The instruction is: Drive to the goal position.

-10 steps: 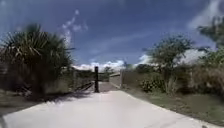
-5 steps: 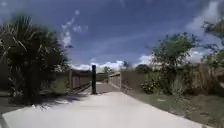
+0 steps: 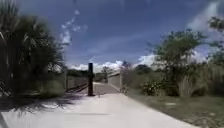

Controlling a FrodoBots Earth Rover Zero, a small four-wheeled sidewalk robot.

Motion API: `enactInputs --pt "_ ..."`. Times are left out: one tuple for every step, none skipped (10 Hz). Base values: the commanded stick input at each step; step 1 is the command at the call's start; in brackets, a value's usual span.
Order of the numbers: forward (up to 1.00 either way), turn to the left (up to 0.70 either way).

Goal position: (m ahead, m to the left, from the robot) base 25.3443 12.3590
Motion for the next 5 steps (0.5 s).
enactInputs --pt "0.85 0.20" --pt "0.85 0.04" --pt "0.85 0.04" --pt "0.85 0.04" --pt "0.85 0.04"
